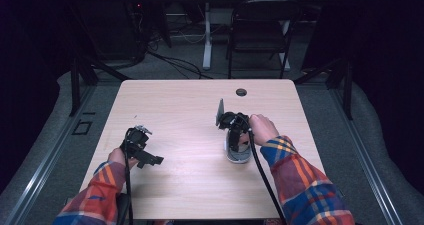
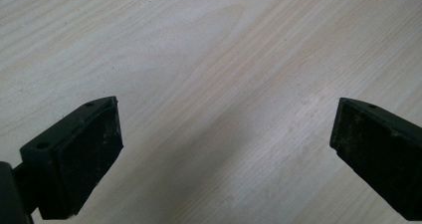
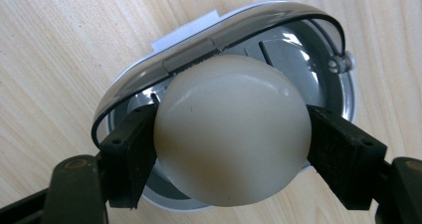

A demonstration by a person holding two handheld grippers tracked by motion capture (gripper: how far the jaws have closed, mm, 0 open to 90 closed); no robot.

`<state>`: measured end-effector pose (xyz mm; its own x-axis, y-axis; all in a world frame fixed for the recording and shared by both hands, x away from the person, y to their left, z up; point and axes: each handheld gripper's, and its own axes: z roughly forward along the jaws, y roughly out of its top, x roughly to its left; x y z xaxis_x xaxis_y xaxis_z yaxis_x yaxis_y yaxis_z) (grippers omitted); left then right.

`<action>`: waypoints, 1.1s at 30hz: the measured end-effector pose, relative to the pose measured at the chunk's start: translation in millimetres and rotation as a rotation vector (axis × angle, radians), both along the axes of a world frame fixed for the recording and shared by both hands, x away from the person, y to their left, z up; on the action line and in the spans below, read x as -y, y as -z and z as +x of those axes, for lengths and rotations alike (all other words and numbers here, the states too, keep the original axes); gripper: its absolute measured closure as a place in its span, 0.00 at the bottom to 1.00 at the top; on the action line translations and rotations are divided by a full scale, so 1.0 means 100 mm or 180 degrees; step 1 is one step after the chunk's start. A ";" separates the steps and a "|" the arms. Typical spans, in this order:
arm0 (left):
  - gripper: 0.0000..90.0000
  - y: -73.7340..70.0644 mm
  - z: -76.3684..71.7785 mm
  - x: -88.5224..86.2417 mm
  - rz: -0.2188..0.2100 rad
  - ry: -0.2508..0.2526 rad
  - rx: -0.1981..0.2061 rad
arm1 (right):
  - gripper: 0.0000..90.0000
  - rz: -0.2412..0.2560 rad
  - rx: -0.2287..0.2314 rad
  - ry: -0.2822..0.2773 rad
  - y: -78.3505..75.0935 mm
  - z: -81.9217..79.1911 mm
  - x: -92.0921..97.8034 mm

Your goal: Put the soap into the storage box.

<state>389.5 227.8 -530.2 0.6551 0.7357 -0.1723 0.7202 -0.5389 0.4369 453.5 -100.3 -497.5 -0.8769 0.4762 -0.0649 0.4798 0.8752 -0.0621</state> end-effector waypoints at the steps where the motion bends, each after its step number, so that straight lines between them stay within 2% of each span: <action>1: 0.00 0.00 0.00 0.00 0.0000 0.0003 0.0000 | 0.27 0.0000 0.0001 0.0002 0.01 0.00 0.00; 21: 0.00 0.00 0.00 0.01 0.0010 0.0005 -0.0007 | 0.26 0.0093 -0.0001 0.0006 0.03 -0.02 0.10; 25: 0.00 0.00 0.00 0.01 0.0013 0.0005 -0.0013 | 0.25 0.0204 0.0053 0.0031 -0.02 -0.04 0.14; 27: 0.00 0.00 0.00 0.01 0.0017 0.0007 -0.0016 | 0.25 0.0196 0.0047 0.0025 -0.04 -0.05 0.14; 31: 0.00 0.00 0.00 0.01 0.0022 0.0017 -0.0011 | 0.22 0.0276 0.0067 0.0049 -0.09 -0.07 0.20; 33: 0.00 0.00 0.00 0.01 0.0020 0.0011 -0.0011 | 0.21 0.0351 0.0085 0.0081 -0.13 -0.08 0.24</action>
